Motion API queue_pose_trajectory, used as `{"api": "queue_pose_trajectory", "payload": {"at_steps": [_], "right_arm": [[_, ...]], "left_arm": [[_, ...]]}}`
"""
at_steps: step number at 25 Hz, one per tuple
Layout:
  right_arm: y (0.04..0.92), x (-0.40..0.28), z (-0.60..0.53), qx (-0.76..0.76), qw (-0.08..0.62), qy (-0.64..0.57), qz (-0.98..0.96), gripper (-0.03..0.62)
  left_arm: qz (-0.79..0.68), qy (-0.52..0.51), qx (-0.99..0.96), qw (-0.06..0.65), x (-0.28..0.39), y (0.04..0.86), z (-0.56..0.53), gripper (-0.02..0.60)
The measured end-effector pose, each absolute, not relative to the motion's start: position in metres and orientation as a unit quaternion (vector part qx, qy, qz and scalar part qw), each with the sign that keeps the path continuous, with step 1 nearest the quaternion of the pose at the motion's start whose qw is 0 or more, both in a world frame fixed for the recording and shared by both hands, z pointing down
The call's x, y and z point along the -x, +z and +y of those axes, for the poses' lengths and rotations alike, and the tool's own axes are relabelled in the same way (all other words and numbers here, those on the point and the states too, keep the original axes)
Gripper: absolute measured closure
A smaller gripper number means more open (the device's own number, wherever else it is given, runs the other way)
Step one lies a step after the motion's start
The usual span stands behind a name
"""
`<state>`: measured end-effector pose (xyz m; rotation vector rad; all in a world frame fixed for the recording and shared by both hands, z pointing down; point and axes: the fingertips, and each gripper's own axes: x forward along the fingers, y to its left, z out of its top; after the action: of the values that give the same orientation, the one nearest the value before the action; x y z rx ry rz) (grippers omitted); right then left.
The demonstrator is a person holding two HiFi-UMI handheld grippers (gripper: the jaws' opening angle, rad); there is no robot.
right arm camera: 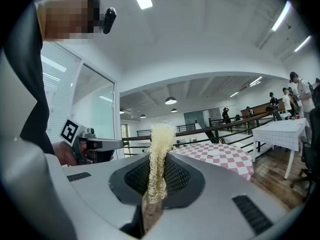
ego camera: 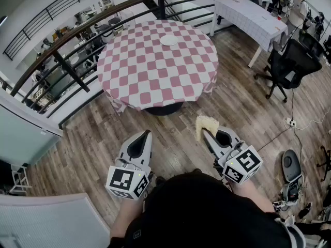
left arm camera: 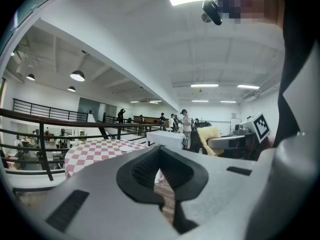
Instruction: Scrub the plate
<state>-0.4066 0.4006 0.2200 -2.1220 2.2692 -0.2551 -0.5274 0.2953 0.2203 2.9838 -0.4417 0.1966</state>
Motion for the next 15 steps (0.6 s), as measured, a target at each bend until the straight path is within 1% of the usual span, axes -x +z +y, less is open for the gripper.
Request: {"api": "queue_pose_trajectory", "payload": {"at_steps": [7,15], "right_arm": [[0.218,0.398,0.412,0.681,0.012,-0.082,0.728,0.551],[0.225,0.344,0.450,0.711,0.051,-0.094,0.695,0.549]], "left_arm": [[-0.146,0.070,-0.985,0.061,0.518,0.221,0.305,0.575],[-0.131,0.086,-0.986,0.058,0.477,0.228,0.337,0.575]]}}
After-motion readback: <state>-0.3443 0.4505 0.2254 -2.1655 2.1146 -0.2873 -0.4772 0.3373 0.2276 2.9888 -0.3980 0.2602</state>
